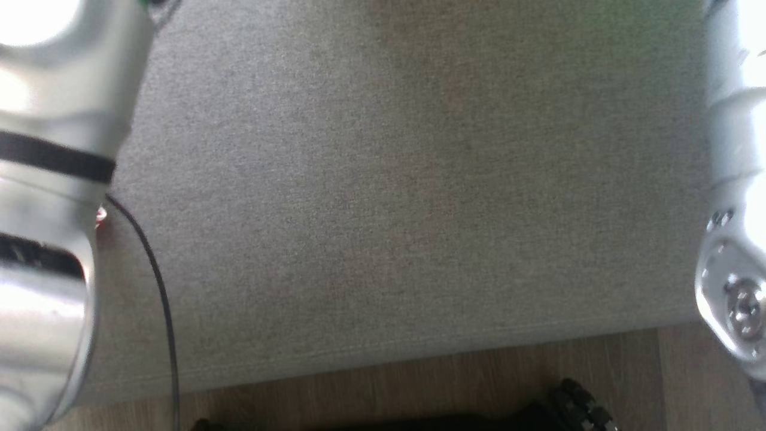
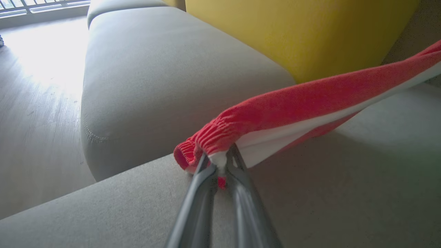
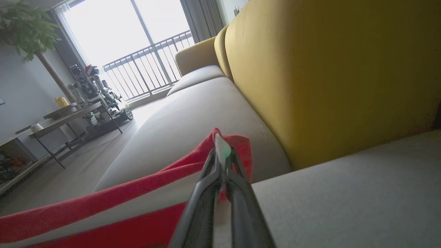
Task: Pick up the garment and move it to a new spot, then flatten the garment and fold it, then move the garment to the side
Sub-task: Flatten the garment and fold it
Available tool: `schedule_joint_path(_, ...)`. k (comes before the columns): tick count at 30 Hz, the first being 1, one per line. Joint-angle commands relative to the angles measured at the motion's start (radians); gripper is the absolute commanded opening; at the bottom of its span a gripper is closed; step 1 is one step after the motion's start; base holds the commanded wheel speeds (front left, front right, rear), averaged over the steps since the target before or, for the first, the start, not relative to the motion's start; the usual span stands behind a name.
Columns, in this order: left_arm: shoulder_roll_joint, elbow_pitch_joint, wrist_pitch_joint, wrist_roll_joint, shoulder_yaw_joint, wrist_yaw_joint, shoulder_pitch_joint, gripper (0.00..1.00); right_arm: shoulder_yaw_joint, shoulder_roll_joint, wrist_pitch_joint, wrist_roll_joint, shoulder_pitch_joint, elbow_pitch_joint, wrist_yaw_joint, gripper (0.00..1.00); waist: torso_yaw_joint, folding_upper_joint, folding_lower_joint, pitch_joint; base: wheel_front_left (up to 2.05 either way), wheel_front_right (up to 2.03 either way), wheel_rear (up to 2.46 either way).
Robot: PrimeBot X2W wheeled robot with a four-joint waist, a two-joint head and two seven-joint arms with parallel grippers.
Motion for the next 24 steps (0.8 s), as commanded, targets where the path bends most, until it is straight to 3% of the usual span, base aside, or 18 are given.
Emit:
schedule_joint_path(1,0.048,-0.005,-0.008,0.017,0.002,-0.012,-0.017,0.0,0.018,0.012,-0.006,0.021,0.008,-0.005,0.0,0.0,0.001,0.0,-0.0001,-0.018,0.0,0.0,0.0)
schedule_joint_path(11,0.106,0.06,-0.027,0.104,-0.183,-0.051,0.148,0.0,0.111,0.012,-0.006,0.059,0.137,0.216,0.0,0.0,0.003,0.0,-0.0001,-0.123,0.0,0.0,0.0)
schedule_joint_path(24,0.15,0.065,-0.081,0.155,-0.301,-0.04,0.285,0.0,0.107,-0.031,0.039,-0.006,0.211,0.367,0.0,0.0,-0.012,0.0,-0.0001,-0.253,0.0,0.0,0.0)
